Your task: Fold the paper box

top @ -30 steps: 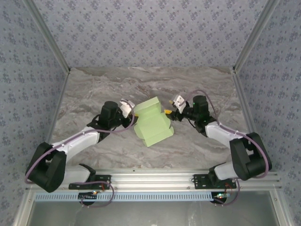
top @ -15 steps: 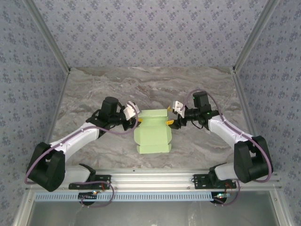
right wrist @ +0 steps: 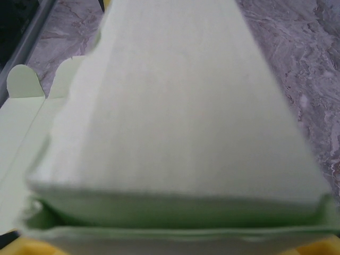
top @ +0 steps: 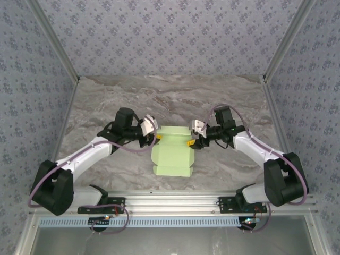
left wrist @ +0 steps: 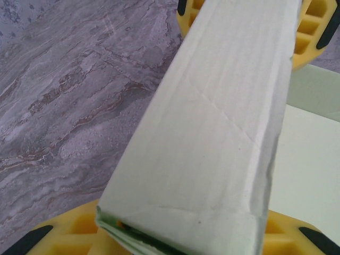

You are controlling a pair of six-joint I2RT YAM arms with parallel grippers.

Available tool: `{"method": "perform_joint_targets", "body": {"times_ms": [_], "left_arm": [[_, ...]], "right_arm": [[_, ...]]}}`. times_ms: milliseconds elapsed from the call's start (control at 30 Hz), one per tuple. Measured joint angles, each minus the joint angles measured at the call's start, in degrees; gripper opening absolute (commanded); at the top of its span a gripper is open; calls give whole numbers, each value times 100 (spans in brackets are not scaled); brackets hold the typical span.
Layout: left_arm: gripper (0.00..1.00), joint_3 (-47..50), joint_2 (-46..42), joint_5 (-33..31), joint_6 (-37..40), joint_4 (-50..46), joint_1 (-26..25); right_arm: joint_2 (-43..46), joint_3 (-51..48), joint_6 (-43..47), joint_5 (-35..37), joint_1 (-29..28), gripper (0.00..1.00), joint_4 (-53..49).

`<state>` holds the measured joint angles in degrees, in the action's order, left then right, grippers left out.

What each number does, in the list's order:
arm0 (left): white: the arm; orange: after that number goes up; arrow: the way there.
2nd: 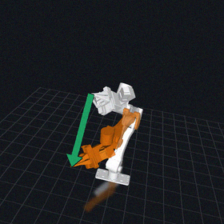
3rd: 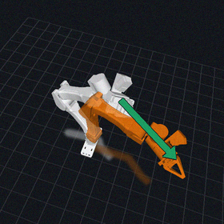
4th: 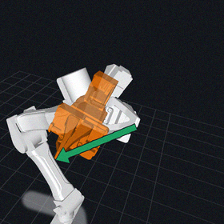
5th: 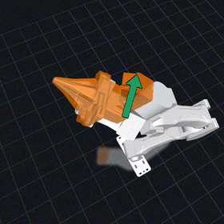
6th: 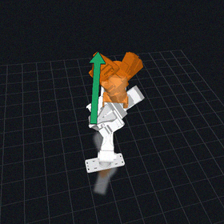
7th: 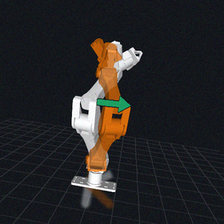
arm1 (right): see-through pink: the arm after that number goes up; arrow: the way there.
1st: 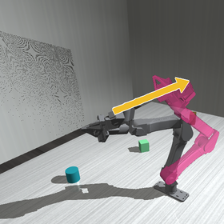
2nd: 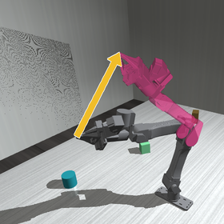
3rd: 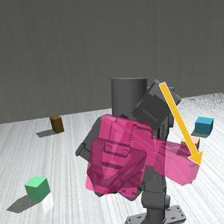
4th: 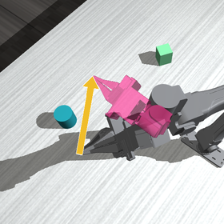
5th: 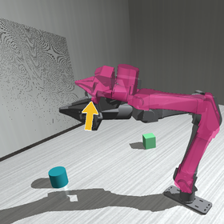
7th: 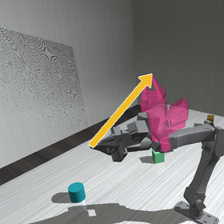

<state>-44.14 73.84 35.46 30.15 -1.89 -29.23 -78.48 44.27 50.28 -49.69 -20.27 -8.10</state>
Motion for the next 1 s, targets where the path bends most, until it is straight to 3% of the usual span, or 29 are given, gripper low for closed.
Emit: {"method": "perform_joint_targets", "body": {"times_ms": [167, 400, 467, 500, 533, 567, 700, 1000], "left_arm": [[24, -17, 129, 59, -22, 17, 0], [24, -28, 247, 70, -83, 37, 0], [24, -37, 254, 70, -107, 42, 24], [24, -42, 256, 68, -120, 50, 31], [24, -42, 258, 61, -127, 57, 37], [24, -42, 258, 50, -127, 61, 37], [24, -42, 260, 52, -122, 22, 37], [24, -94, 365, 55, -105, -50, 114]], "right_arm": [[-31, -234, -81, 240, -28, 33, 446], [-28, -584, -262, 367, -76, 23, 1143], [-31, -614, -310, 415, -105, 25, 1276], [-31, -634, -343, 435, -116, 30, 1342], [-33, -664, -400, 457, -125, 50, 1425], [-33, -686, -483, 479, -125, 58, 1475], [-31, -688, -538, 210, -37, 63, 1499], [-26, -629, -621, -527, 236, 62, 1390]]}}
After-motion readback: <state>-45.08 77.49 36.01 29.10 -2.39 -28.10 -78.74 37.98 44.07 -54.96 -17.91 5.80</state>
